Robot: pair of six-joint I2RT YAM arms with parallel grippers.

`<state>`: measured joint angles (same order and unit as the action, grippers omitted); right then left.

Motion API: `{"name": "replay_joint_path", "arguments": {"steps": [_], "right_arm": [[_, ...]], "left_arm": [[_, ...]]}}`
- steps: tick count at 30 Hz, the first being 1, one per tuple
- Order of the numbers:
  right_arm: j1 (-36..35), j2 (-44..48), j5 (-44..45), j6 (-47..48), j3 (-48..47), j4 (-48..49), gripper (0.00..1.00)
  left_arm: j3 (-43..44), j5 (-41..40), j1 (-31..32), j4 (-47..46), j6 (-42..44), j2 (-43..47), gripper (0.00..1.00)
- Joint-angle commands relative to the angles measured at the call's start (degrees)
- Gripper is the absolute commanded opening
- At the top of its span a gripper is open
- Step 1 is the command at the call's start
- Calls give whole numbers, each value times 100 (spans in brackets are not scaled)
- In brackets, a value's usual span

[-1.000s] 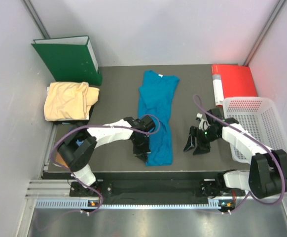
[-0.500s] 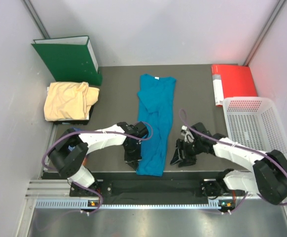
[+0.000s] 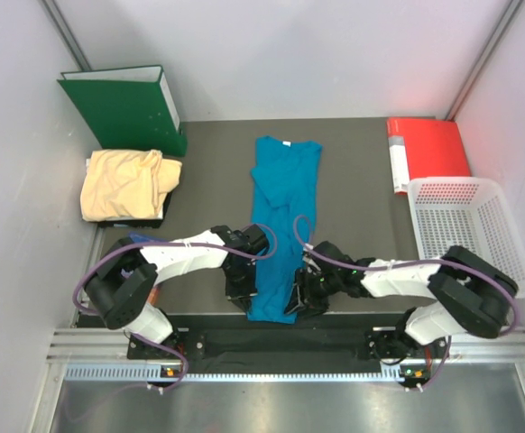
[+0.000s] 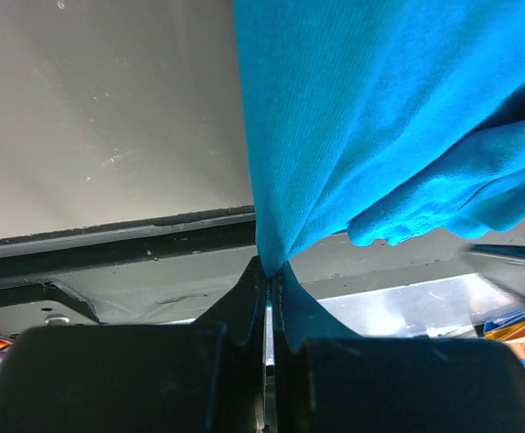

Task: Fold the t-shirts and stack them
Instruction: Fold the tshirt

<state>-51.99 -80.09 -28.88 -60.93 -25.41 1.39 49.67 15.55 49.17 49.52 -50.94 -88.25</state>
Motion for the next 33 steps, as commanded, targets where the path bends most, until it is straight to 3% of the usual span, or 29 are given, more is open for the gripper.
{"name": "replay_joint_path", "arguments": {"steps": [1, 3, 4, 10, 21, 33], "right_arm": [[-574, -655, 365, -262, -718, -12, 40], [-716, -744, 733, -69, -1123, -506, 30], [-786, -727, 857, -16, -1229, -934, 20], [-795, -394, 1368, 432, -1678, -2264, 0], [-717, 653, 1570, 889, -2257, -3811, 0], [398, -14, 2282, 2251, -3892, -4876, 0]], "left_arm": [[-45, 27, 23, 40, -65, 185, 0], [-28, 18, 23, 40, -65, 185, 0], [-36, 18, 23, 49, -74, 185, 0], [-10, -43, 23, 119, -100, 203, 0], [982, -657, 23, 831, -13, 449, 0], [2802, -1344, -170, 1350, 488, -570, 0]]}}
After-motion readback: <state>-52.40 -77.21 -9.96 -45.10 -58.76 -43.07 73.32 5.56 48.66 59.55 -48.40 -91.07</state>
